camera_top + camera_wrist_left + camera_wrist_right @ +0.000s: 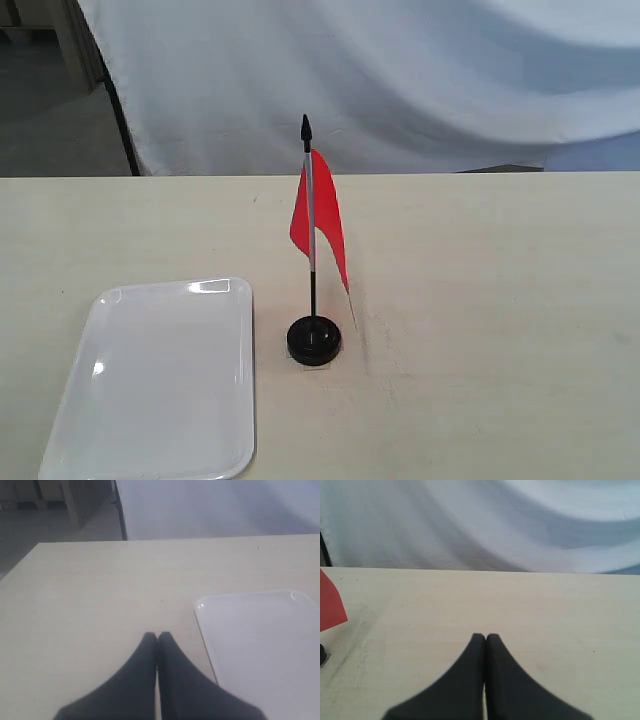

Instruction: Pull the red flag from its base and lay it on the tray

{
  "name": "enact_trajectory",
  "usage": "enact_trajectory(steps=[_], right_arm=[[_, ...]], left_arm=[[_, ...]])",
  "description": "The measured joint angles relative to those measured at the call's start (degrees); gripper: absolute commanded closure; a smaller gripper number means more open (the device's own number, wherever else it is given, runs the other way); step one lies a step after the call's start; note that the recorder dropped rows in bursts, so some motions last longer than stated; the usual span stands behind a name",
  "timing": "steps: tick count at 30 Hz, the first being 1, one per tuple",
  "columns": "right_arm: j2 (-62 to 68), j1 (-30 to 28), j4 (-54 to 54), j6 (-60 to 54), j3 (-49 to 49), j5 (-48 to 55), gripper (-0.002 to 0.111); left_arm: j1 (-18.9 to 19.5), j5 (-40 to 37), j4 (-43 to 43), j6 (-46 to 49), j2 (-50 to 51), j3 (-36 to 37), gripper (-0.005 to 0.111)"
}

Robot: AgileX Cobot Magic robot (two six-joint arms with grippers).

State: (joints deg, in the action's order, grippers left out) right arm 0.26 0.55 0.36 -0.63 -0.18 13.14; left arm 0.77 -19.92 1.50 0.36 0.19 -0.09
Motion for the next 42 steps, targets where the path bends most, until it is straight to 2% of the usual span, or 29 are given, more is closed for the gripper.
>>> enact_trajectory(steps=[27, 33, 39, 42], right_arm=[[0.00, 0.00, 0.00, 0.00, 0.00, -1.13, 0.109], [0.00, 0.00, 0.00, 0.00, 0.00, -11.39, 0.109], [0.00, 0.00, 0.00, 2.34, 0.00, -29.61, 0.109], [0.00, 0.00, 0.00, 2.76, -1.34, -30.59, 0.109]], left_arm=[[0.00, 0.00, 0.00, 0.00, 0.00, 0.00, 0.107], [0.00, 0.00, 0.00, 0.00, 0.00, 0.00, 0.107], [0.00, 0.00, 0.00, 0.00, 0.00, 0.00, 0.107], [0.00, 0.00, 0.00, 0.00, 0.00, 0.00, 0.107]])
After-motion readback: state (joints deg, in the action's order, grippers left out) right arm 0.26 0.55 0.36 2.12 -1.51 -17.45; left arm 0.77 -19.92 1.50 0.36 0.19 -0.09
